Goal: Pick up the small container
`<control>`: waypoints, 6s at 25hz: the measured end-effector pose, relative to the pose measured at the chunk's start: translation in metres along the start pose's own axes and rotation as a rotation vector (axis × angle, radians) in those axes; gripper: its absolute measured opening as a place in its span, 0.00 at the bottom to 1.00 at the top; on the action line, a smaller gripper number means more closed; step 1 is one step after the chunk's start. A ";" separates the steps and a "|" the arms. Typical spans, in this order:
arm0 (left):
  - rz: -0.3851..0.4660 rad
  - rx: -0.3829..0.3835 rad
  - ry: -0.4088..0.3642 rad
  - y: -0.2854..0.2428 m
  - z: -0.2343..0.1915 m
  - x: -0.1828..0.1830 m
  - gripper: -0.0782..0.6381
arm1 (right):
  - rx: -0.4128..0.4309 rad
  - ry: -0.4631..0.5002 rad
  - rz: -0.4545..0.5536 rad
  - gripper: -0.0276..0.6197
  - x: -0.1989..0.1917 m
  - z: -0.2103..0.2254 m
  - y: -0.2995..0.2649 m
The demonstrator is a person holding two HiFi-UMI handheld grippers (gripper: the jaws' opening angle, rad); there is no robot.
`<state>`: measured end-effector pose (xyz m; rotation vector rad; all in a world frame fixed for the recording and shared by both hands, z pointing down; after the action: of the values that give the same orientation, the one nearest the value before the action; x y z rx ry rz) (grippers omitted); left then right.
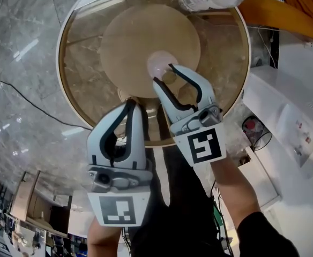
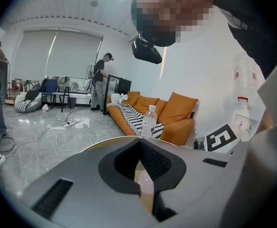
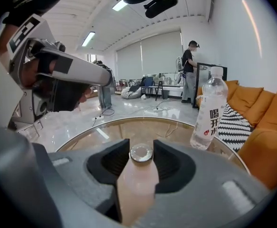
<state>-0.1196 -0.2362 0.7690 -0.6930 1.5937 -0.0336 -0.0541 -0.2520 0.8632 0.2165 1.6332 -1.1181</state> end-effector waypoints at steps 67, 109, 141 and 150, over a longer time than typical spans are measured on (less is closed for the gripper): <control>0.086 0.031 -0.118 0.109 0.062 0.197 0.12 | -0.070 0.013 0.010 0.26 0.198 -0.014 0.181; 0.254 0.026 -0.232 0.236 0.143 0.417 0.12 | -0.103 0.074 0.169 0.26 0.405 -0.038 0.374; 0.491 0.038 -0.253 0.307 0.169 0.531 0.12 | -0.189 0.106 0.453 0.26 0.533 -0.029 0.472; 0.516 0.039 -0.266 0.315 0.170 0.539 0.12 | -0.181 0.118 0.470 0.26 0.537 -0.035 0.474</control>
<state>-0.0821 -0.1565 0.1279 -0.2274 1.4667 0.3900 0.0152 -0.1782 0.1532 0.5257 1.6623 -0.6072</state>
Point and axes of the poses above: the fingertips, and each gripper's own axes: y backward along the fingers, z to its right, x out of its top, the point moved 2 cm from there along y, backward along the fingers, and after that the axes turned 1 degree about -y, right-handed, at the moved point
